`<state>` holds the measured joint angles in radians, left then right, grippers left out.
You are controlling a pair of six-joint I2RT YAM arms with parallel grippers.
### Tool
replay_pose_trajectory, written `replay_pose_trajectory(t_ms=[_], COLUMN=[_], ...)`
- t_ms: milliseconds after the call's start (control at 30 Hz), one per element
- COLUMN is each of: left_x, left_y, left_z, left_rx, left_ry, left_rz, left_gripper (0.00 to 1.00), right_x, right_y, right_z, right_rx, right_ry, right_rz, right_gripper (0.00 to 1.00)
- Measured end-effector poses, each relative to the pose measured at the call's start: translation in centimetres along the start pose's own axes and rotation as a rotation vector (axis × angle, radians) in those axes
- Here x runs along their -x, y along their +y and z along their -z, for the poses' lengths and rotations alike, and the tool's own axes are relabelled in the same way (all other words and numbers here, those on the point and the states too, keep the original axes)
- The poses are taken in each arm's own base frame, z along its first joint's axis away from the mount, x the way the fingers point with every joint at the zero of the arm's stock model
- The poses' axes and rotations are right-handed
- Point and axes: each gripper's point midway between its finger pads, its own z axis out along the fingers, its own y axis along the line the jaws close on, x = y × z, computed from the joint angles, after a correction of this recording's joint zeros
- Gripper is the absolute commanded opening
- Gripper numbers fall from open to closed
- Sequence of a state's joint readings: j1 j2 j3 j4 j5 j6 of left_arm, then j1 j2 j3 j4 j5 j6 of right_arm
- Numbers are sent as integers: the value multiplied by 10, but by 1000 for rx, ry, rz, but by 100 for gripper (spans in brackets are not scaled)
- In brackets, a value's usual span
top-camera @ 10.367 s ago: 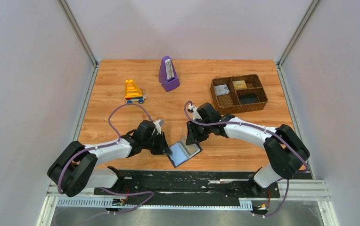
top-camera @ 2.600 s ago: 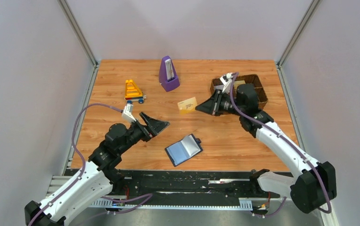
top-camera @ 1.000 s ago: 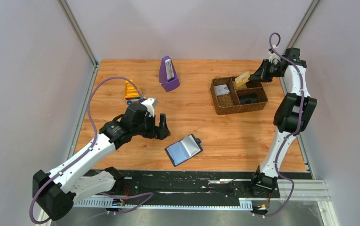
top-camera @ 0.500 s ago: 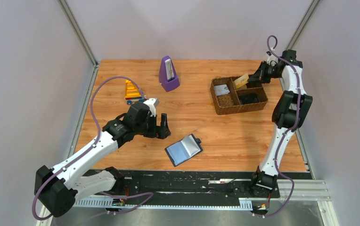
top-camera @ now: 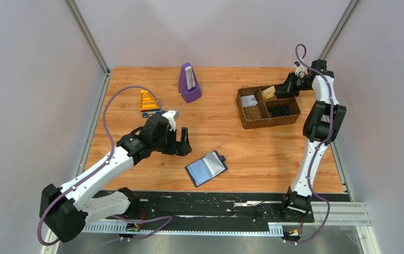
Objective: Take the credit cards out of the card holder
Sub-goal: Place the credit card in the storage box, then reset both arms
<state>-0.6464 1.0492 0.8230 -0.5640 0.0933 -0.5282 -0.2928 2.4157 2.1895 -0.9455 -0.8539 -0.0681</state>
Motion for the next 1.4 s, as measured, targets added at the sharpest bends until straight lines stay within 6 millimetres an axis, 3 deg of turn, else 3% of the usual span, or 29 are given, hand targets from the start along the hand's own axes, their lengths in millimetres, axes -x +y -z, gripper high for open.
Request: replay_pose_trajectory(t_ms=[367, 1167, 1267, 1400], left_x=[-2, 3, 4, 9], left_y=[2, 3, 3, 1], left_z=[-9, -9, -9, -5], left_rx=[16, 27, 26, 26], left_ry=[27, 14, 14, -3], left_rz=[0, -9, -9, -11], left_gripper=[100, 100, 100, 100], right_x=[1, 23, 26, 28], right_y=[-6, -30, -27, -5], right_z=[-6, -5, -2, 13], right_rx=[-9, -155, -176, -202], right_ry=[0, -62, -76, -106], right_rz=[-14, -39, -63, -98], right_gripper=[23, 32, 35, 41])
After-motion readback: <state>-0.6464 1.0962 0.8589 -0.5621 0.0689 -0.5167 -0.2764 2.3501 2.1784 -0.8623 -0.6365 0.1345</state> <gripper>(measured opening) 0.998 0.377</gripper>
